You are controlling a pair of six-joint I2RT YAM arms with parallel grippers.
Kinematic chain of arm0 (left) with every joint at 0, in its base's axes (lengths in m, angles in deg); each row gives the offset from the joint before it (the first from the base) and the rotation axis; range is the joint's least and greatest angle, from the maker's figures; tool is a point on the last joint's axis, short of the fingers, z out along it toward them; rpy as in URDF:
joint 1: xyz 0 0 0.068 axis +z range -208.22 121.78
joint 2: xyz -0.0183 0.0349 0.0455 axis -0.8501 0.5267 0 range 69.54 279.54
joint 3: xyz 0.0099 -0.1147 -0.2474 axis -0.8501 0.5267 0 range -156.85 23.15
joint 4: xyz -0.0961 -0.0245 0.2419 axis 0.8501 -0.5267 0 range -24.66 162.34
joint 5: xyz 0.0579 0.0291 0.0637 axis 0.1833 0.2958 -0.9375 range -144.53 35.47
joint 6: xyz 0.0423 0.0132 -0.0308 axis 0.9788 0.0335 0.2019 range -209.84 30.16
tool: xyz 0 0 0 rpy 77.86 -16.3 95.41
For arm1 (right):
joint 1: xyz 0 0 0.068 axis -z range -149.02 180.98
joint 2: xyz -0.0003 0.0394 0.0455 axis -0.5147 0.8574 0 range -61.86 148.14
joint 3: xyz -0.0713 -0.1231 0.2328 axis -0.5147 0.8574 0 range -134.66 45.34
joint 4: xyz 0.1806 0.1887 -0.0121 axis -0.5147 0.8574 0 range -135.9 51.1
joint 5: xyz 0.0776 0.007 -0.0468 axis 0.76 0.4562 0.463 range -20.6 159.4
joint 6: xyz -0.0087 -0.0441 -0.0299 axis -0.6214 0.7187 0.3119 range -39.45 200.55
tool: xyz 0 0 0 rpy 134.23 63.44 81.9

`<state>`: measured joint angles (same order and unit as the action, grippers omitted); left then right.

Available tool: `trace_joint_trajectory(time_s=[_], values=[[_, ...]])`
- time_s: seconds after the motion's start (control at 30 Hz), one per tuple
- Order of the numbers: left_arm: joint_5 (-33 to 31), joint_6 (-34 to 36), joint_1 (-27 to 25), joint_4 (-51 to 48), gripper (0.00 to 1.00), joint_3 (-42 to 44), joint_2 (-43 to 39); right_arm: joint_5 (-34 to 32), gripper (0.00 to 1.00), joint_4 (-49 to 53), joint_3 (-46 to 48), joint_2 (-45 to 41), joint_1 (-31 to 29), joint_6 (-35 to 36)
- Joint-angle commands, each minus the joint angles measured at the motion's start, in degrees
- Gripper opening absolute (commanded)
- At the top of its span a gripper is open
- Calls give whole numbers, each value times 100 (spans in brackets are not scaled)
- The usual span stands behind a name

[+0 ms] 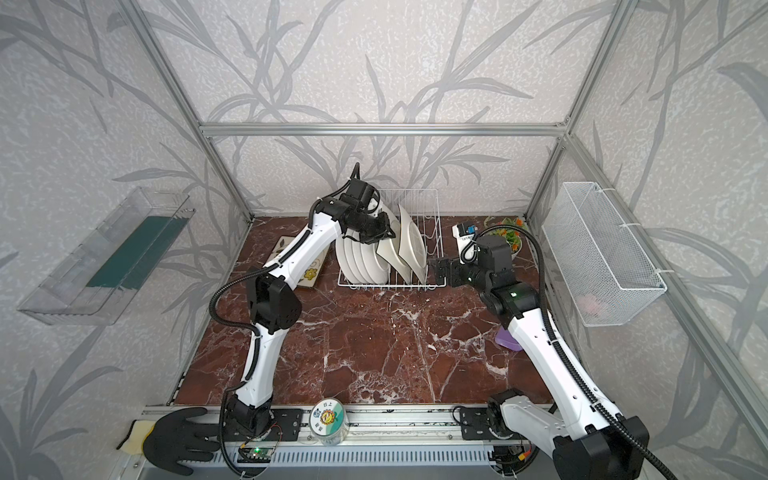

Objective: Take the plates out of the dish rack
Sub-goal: 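Close the left gripper on the top edge of a white square plate, then lift the white square plate up out of the rack with the left gripper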

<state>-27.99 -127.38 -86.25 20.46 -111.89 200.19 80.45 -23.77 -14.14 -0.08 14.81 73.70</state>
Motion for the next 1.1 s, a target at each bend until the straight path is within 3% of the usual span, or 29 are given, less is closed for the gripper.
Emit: trace_joint_trajectory(time_s=[0.0, 1.07], values=[[237, 230, -34, 448, 0, -392, -236, 55, 99, -53, -35, -43, 26, -36], [150, 295, -23, 432, 0, -587, -686, 117, 99, -114, -81, -52, 25, -150]])
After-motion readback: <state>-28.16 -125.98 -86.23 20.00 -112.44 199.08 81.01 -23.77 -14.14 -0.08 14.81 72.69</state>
